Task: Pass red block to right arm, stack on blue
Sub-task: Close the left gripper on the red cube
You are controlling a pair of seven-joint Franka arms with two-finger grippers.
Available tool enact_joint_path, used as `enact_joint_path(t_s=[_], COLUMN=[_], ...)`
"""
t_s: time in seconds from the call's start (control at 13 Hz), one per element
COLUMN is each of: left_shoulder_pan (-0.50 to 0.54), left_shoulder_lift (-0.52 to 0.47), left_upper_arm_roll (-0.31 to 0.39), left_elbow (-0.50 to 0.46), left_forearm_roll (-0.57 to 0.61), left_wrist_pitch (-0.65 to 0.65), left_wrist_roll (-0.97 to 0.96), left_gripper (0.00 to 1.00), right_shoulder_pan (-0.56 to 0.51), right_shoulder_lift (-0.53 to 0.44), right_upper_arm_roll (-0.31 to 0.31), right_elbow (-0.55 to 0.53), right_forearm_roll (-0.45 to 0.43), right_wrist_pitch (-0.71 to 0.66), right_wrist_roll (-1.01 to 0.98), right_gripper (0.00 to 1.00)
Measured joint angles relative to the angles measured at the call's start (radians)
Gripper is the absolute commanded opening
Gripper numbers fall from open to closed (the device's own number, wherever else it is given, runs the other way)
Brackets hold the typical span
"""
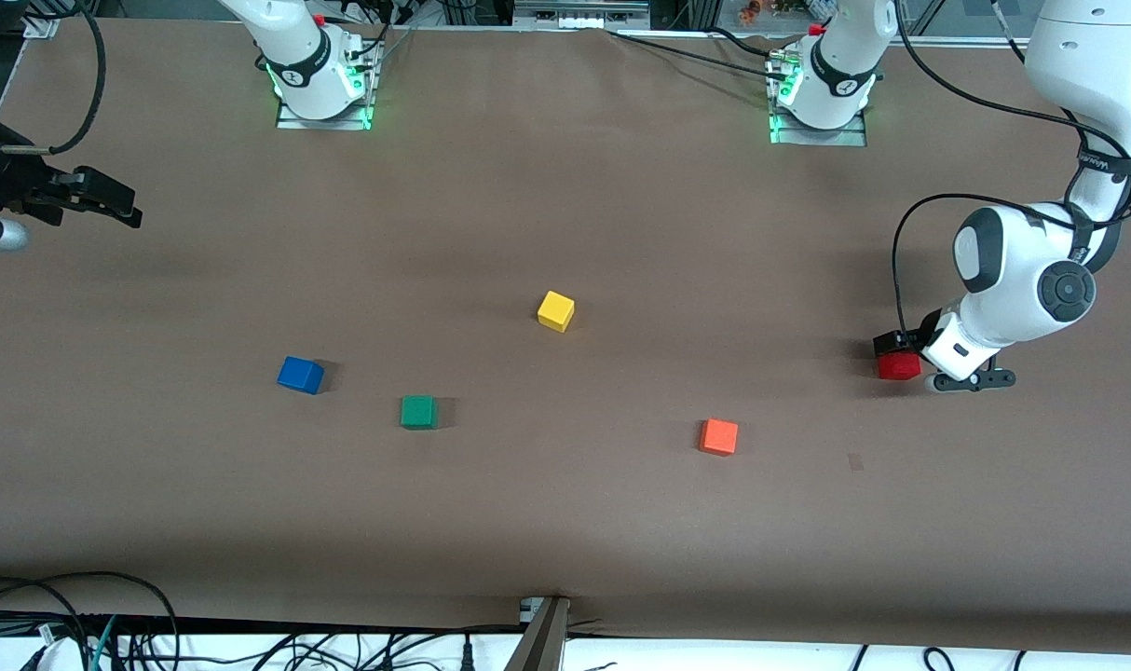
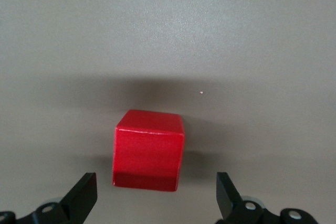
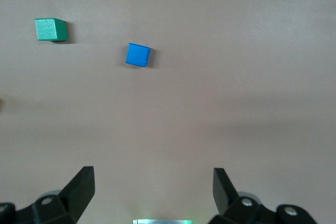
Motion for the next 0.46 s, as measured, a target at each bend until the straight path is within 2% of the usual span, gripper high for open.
enact_joint_path(t_s=[0.15,0.23,0.31,0.46], left_shoulder_pan=[0.000,0.000,0.000,0.000], left_shoulder_lift=[0.011,0.015,0.018,0.020], left_upper_arm_roll=[0.000,0.000,0.000,0.000], left_elbow=[0.002,0.003,0.005,0.006], left_forearm_roll=[0.000,0.000,0.000,0.001], left_wrist_pitch=[0.017,0.019,0.021,0.022], left_wrist_roll=[0.000,0.000,0.000,0.001], left_gripper=[1.00,0.97,0.86,0.73], right_shoulder_pan=[0.000,0.000,0.000,0.000], right_shoulder_lift=[0.000,0.000,0.000,0.000], right_upper_arm_roll=[0.000,0.000,0.000,0.000], right_elbow=[0.000,0.000,0.000,0.000], right_forearm_roll=[0.000,0.000,0.000,0.000], right_wrist_pitch=[0.000,0.000,0.000,0.000], right_wrist_roll=[0.000,0.000,0.000,0.000], right_gripper=[1.00,1.00,1.00,1.00])
